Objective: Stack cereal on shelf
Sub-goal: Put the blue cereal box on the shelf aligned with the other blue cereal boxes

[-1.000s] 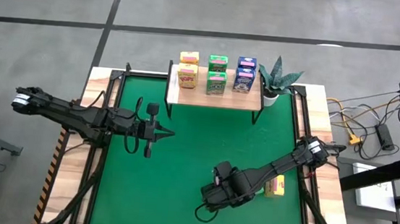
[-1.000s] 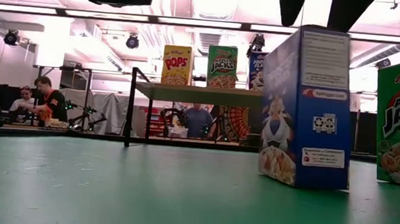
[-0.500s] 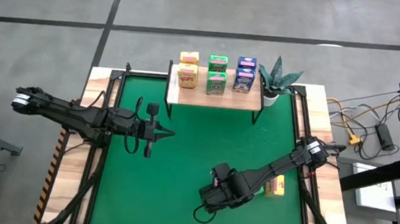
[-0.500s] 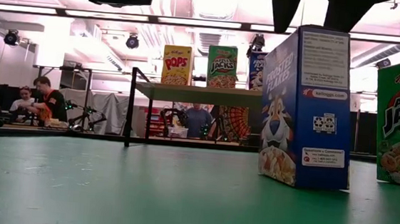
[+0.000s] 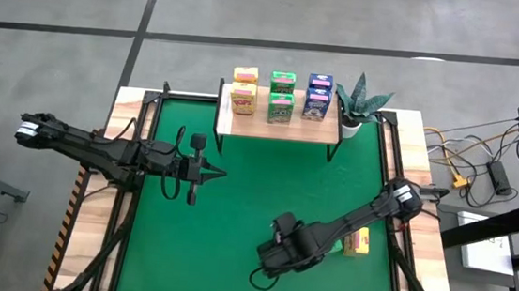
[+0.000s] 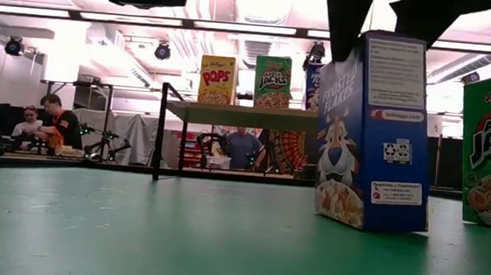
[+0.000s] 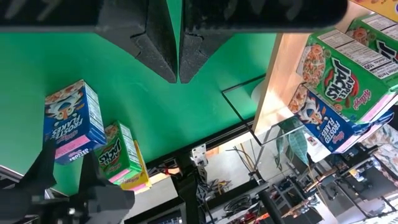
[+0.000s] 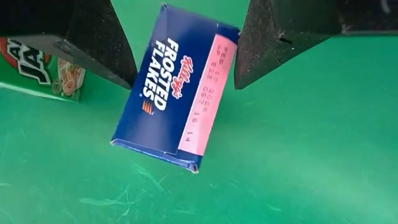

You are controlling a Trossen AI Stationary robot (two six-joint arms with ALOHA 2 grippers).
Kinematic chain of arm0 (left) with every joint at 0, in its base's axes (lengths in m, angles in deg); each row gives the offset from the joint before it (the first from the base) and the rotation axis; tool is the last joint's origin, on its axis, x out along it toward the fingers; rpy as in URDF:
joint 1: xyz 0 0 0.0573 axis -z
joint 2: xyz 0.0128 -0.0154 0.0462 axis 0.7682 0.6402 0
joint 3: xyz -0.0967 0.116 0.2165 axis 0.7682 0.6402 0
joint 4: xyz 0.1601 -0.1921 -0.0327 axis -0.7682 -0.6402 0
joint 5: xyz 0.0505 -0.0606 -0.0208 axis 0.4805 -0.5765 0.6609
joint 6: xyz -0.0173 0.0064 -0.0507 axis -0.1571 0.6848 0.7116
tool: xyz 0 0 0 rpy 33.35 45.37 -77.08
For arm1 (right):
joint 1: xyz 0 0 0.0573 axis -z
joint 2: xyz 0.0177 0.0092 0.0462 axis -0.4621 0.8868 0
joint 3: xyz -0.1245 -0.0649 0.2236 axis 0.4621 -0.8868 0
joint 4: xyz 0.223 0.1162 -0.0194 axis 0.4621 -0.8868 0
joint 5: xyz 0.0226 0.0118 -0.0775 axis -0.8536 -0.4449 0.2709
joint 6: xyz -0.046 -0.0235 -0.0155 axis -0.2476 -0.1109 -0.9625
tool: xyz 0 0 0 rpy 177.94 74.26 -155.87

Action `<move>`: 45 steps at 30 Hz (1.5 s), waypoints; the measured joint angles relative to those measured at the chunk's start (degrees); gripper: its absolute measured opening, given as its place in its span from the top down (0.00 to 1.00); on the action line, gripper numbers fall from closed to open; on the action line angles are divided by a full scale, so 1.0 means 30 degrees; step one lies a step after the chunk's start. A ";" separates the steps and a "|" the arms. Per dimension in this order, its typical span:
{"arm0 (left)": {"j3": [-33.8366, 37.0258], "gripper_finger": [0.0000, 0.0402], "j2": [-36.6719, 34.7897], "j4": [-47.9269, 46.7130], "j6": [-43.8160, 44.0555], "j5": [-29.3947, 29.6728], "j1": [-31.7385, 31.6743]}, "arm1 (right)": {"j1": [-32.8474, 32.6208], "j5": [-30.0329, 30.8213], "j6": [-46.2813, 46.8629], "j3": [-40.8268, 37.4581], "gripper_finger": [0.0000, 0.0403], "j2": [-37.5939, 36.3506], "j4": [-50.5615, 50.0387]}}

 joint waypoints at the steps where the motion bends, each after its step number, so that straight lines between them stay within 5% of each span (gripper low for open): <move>1: -0.0001 1.00 0.0000 -0.0011 -0.0003 0.0000 0.0000 | 0.0007 0.0000 -0.0175 0.0000 0.36 0.0108 -0.0018; 18: 0.0003 1.00 0.0000 -0.0007 0.0004 0.0000 0.0006 | 0.0007 0.0160 -0.1474 -0.0015 0.50 0.0245 0.0030; 45: 0.0003 1.00 0.0000 0.0031 0.2228 -0.0022 0.0015 | 0.0000 0.0409 -0.6009 -0.0015 0.50 0.0209 0.0045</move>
